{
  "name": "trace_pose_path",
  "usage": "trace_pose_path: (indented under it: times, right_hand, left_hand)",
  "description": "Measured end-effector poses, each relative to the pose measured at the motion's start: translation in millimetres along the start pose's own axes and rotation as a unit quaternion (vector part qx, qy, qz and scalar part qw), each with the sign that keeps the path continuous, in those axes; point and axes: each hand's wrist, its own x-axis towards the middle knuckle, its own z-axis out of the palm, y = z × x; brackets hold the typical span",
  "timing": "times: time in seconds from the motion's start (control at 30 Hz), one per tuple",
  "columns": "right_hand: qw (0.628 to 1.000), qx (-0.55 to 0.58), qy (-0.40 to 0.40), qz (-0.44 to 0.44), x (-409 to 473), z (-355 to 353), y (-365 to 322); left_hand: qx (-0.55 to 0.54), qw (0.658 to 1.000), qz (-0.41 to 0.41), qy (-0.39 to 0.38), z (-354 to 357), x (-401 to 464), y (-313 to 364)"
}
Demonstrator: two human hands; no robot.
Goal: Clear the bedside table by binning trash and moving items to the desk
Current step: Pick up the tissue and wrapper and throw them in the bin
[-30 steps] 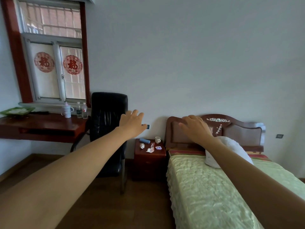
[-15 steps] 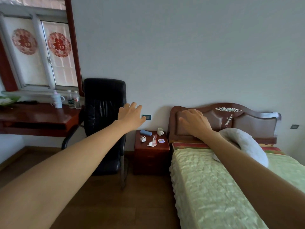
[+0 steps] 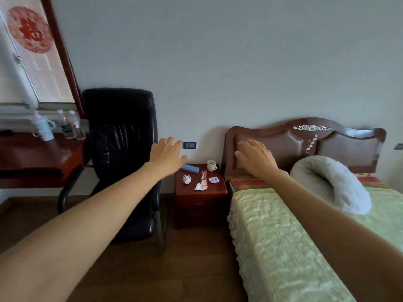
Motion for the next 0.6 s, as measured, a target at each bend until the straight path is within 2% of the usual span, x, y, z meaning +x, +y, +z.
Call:
trace_pose_path:
  times: [0.37, 0.6]
  right_hand:
    - [1.0, 0.015, -0.007, -0.012, 156.4, 74.4, 72.5]
    - [0.999, 0.021, -0.038, -0.017, 240.3, 113.4, 122.5]
  left_hand:
    - [-0.01, 0.999, -0.019, -0.024, 78.5, 154.2, 14.2]
    - [-0.02, 0.998, -0.033, -0.053, 133.9, 236.5, 30.4]
